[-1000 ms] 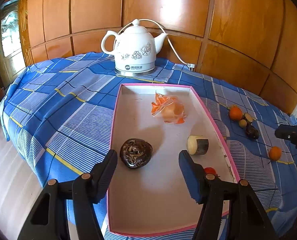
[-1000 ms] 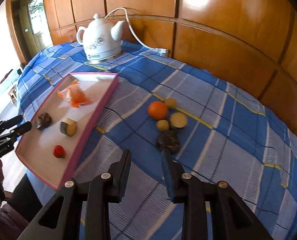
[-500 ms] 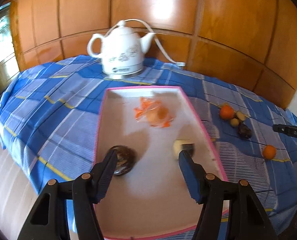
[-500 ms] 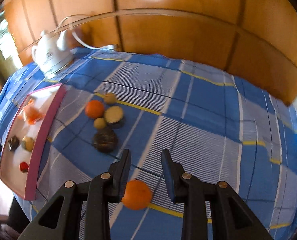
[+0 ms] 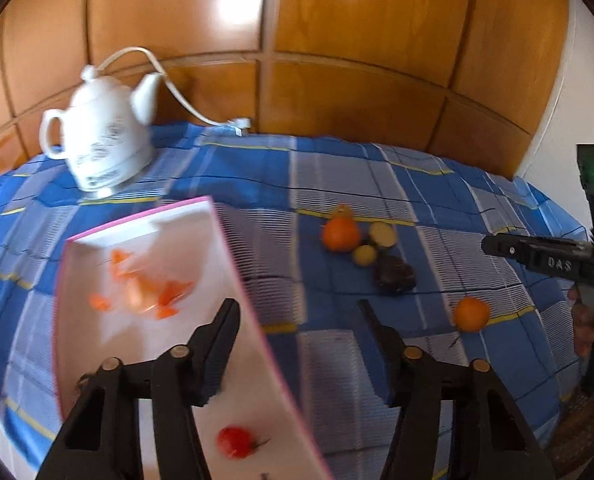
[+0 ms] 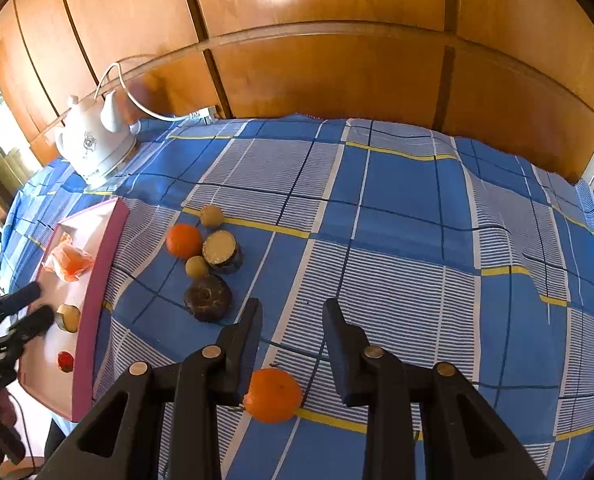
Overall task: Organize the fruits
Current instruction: 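Grasp the large orange with the left gripper while the right gripper moves toward the loose fruits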
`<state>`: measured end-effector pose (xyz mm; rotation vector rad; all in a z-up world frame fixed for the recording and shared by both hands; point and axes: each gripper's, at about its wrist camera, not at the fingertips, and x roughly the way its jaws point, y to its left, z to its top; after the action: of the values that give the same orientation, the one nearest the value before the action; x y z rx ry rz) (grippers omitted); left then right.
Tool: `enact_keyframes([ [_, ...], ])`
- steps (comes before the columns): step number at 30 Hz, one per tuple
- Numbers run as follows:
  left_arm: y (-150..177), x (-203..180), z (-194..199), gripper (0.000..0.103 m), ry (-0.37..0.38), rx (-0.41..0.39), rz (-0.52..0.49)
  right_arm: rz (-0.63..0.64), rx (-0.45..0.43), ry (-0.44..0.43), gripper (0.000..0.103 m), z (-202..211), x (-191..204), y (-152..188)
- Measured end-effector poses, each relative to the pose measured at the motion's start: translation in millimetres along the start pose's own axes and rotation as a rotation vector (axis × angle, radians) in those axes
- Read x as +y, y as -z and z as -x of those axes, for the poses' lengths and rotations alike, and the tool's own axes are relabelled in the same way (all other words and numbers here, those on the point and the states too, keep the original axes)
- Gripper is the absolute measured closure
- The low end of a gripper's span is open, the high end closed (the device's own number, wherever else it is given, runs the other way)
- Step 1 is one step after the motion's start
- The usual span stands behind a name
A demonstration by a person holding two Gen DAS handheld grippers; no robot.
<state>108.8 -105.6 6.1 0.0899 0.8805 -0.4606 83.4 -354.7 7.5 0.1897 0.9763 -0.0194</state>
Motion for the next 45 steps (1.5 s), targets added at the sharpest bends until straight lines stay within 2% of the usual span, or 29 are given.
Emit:
enact_keyframes([
  [9, -41.1, -18.0, -65.4, 0.052, 0.100, 0.100, 0.073, -0.005, 0.033, -0.009, 0.072, -4.3, 1.6, 0.0],
  [12, -52.7, -16.6, -86.6, 0.059, 0.113, 0.128, 0.114, 0.004, 0.025, -0.013, 0.072, -2.0, 4.1, -0.3],
  [14, -59.7, -17.3, -99.8, 0.059, 0.132, 0.139, 0.140, 0.001, 0.018, -0.015, 0.071, -0.5, 3.6, -0.8],
  [19, -72.0, -20.4, -127.2, 0.059, 0.138, 0.151, 0.172, -0.041, 0.011, -0.025, 0.071, 1.3, -4.3, -3.8],
  [21, -73.0, -19.3, -137.9, 0.059, 0.119, 0.163, 0.180, -0.054, 0.012, -0.031, 0.071, 1.3, -6.5, -4.3],
  [23, -70.9, -17.7, -152.0, 0.055, 0.093, 0.194, 0.184, -0.059, 0.014, -0.032, 0.071, 0.5, -7.6, -4.9],
  [24, -68.4, -17.6, -159.4, 0.056, 0.092, 0.216, 0.187, -0.058, 0.014, -0.030, 0.071, 0.4, -7.4, -5.0],
  [25, -67.1, -19.6, -159.0, 0.063, 0.074, 0.196, 0.174, -0.057, 0.015, -0.028, 0.071, -0.2, -7.8, -5.4],
  [26, -66.7, -22.0, -157.6, 0.063, 0.057, 0.188, 0.157, -0.057, 0.016, -0.028, 0.071, -0.6, -7.8, -5.6],
  [29, -61.0, -17.5, -152.4, 0.063, 0.081, 0.183, 0.186, -0.066, 0.022, -0.028, 0.071, -1.6, -10.0, -5.3],
  [32, -52.3, -17.3, -135.7, 0.063, 0.077, 0.155, 0.162, -0.081, 0.028, -0.026, 0.071, -3.5, -13.5, -5.7],
  [37, -31.5, -29.5, -93.2, 0.063, 0.085, 0.082, 0.065, -0.101, 0.044, -0.017, 0.071, -6.9, -17.9, -4.4],
  [45, 25.5, -63.9, -48.8, 0.063, 0.118, 0.063, -0.093, -0.119, 0.078, -0.015, 0.072, -13.8, -20.7, -0.1],
])
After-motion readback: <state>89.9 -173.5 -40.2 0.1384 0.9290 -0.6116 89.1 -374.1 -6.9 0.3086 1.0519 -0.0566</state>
